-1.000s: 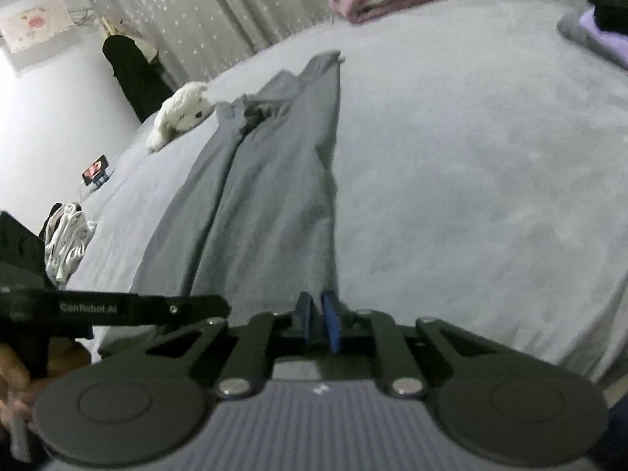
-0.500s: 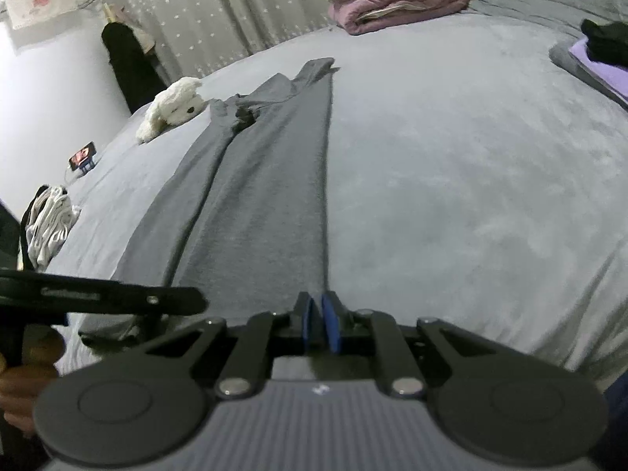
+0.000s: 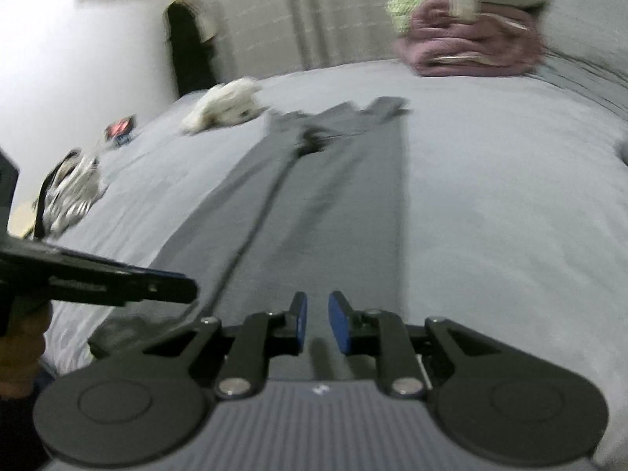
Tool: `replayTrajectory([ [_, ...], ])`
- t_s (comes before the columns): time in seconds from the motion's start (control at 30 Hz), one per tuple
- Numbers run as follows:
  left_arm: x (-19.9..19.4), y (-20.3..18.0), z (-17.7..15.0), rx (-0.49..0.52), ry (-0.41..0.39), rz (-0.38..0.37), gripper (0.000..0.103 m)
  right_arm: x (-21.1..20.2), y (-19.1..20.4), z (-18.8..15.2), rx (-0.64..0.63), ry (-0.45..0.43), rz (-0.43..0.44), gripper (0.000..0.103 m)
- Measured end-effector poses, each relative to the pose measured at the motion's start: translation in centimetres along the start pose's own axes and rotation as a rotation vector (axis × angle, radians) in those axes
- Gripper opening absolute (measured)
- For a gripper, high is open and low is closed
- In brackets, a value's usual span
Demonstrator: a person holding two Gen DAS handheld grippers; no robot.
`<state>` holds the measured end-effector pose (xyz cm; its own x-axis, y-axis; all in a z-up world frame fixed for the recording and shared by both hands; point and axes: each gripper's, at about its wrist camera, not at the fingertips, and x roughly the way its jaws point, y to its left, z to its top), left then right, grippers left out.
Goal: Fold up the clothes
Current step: 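Pinch the center fold near the hem with the left gripper while the right gripper hovers beside it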
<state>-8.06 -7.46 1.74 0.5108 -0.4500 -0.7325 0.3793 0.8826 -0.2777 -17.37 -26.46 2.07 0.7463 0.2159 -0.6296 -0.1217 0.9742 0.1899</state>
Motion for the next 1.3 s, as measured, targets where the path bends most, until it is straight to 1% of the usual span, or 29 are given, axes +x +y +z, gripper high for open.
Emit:
replayTrajectory([
  [0.17,0.6,0.7,-0.9,-0.015,0.007,-0.027,0.01,4.2,2.5,1.7,-0.087,0.064,0.031,0.015],
  [0.2,0.8,0.7,-1.1,-0.015,0.01,-0.039,0.01,4.8,2.6,1.4,-0.097,0.078,0.02,0.015],
  [0.27,0.9,0.6,-1.6,-0.009,0.01,-0.075,0.01,5.0,3.0,1.2,-0.123,0.083,0.013,0.014],
  [0.33,1.0,0.4,-2.0,-0.016,0.027,-0.14,0.01,5.0,3.3,1.1,-0.141,0.088,0.012,0.015],
  [0.37,1.0,0.3,-2.2,-0.017,0.035,-0.162,0.01,4.7,3.1,1.1,-0.135,0.085,0.027,0.015],
  [0.47,0.6,0.3,-2.5,0.006,0.032,-0.177,0.011,4.2,2.9,0.9,-0.122,0.089,0.063,0.015],
  [0.5,0.3,0.7,-2.3,-0.01,0.031,-0.187,0.011,4.1,2.9,0.8,-0.123,0.097,0.068,0.015],
  [0.57,-0.6,1.8,-1.9,-0.065,0.011,-0.205,0.011,3.9,3.4,0.3,-0.152,0.086,0.052,0.016],
  [0.6,-1.1,2.4,-1.7,-0.083,-0.007,-0.201,0.011,3.5,3.5,0.3,-0.153,0.073,0.059,0.016],
  [0.67,-1.9,3.4,-1.5,-0.102,-0.039,-0.168,0.011,2.9,3.9,0.2,-0.153,0.043,0.084,0.016],
  [0.73,-1.6,3.7,-1.6,-0.105,-0.032,-0.14,0.011,2.8,4.6,0.0,-0.178,0.03,0.099,0.016],
  [0.8,-1.2,3.9,-1.8,-0.105,-0.015,-0.115,0.011,4.1,5.0,-0.3,-0.181,0.097,0.082,0.015],
  [0.87,-1.2,3.9,-2.0,-0.093,-0.013,-0.105,0.011,4.4,5.1,-0.4,-0.161,0.11,0.077,0.016],
  [1.0,-2.0,4.3,-2.1,-0.084,-0.035,-0.104,0.012,3.1,4.4,-0.4,-0.112,0.089,0.137,0.016],
  [1.1,-1.6,4.4,-2.4,-0.093,-0.011,-0.089,0.012,2.6,3.8,-0.9,-0.088,0.109,0.145,0.015],
  [1.17,-1.1,3.8,-2.6,-0.067,0.002,-0.083,0.012,2.8,3.8,-1.5,-0.094,0.122,0.135,0.015],
  [1.23,-0.8,3.4,-2.7,-0.051,0.011,-0.08,0.017,2.7,4.0,-1.4,-0.102,0.125,0.132,0.015],
  [1.3,-0.8,3.1,-2.7,-0.043,0.017,-0.081,0.018,2.7,4.1,-1.4,-0.102,0.125,0.13,0.015],
])
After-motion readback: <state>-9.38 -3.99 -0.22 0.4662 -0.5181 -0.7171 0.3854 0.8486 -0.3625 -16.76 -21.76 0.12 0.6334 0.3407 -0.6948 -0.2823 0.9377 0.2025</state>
